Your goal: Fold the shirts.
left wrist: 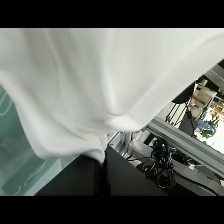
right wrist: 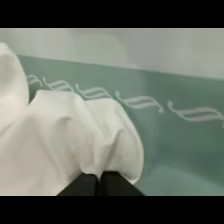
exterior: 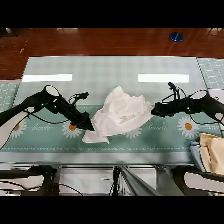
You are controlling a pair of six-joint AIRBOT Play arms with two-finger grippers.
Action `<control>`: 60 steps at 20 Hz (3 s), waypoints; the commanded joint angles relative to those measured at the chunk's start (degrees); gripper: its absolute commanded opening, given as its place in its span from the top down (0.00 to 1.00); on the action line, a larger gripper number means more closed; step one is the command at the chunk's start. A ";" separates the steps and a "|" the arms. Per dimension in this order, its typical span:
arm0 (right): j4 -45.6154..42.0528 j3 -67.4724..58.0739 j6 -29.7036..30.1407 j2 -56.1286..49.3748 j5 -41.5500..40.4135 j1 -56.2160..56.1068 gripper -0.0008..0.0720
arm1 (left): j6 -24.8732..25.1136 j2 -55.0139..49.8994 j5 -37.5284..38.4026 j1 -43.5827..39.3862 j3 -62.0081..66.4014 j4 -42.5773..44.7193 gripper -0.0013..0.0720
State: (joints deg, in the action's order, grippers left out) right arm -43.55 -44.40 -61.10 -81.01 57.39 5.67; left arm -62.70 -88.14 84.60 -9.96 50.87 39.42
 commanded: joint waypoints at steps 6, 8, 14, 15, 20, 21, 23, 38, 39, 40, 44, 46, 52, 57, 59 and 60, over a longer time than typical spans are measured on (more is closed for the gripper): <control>2.62 -9.99 -0.13 21.22 4.09 1.49 0.96 | -1.79 14.10 2.36 10.16 16.02 -1.11 0.95; 2.14 -16.17 -0.46 29.75 3.19 4.63 0.96 | -3.50 19.71 2.19 14.75 25.03 -1.11 0.95; -9.79 -35.32 -11.15 43.06 -0.85 13.14 0.96 | -7.21 33.68 -8.68 29.38 53.09 -1.05 0.95; -11.91 -37.46 -13.86 44.09 -0.66 13.77 0.96 | -8.61 35.23 -10.25 31.01 55.95 -1.03 0.95; -12.02 -49.72 -17.70 45.90 0.44 13.97 0.96 | -10.58 41.48 -11.89 32.92 62.71 -1.05 0.95; -12.70 -52.68 -17.70 45.88 1.31 13.97 0.96 | -11.37 42.80 -11.61 32.92 63.10 -1.05 0.95; -16.04 -58.88 -17.92 45.88 5.09 13.99 0.96 | -12.94 45.75 -10.29 32.92 64.08 -0.55 0.95; -31.36 -71.30 -27.36 39.34 48.96 12.90 0.96 | -25.22 47.47 20.79 32.46 70.79 13.97 0.95; -31.32 -66.93 -26.69 38.66 48.94 12.90 0.96 | -23.93 47.43 20.90 32.63 65.81 14.05 0.95; -31.39 -61.88 -25.90 37.99 48.89 12.90 0.96 | -23.28 47.41 20.90 32.89 60.35 14.14 0.95; -32.04 -41.07 -22.88 30.67 39.12 12.28 0.96 | -18.78 46.03 13.94 32.37 32.94 14.16 0.95; -32.13 -39.43 -22.73 23.71 31.23 10.16 0.96 | -15.82 42.84 2.62 29.14 22.16 11.30 0.95; -32.04 -39.45 -16.81 8.35 5.79 1.11 0.96 | -2.01 22.16 -18.86 15.47 23.65 10.75 0.95; -31.65 -39.45 -15.54 3.34 -12.83 0.22 0.96 | 11.45 9.88 -25.03 15.04 32.06 10.73 0.95; -31.56 -39.45 -15.54 0.37 -13.16 0.22 0.96 | 11.45 6.56 -26.08 14.91 32.24 10.69 0.95; -31.04 -39.45 -15.54 -1.25 -12.46 0.17 0.96 | 11.41 4.74 -25.42 14.56 32.13 10.71 0.95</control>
State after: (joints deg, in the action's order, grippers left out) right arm -75.37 -83.92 -77.14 -78.37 49.65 6.22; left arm -54.81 -77.89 61.58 5.32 81.76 50.30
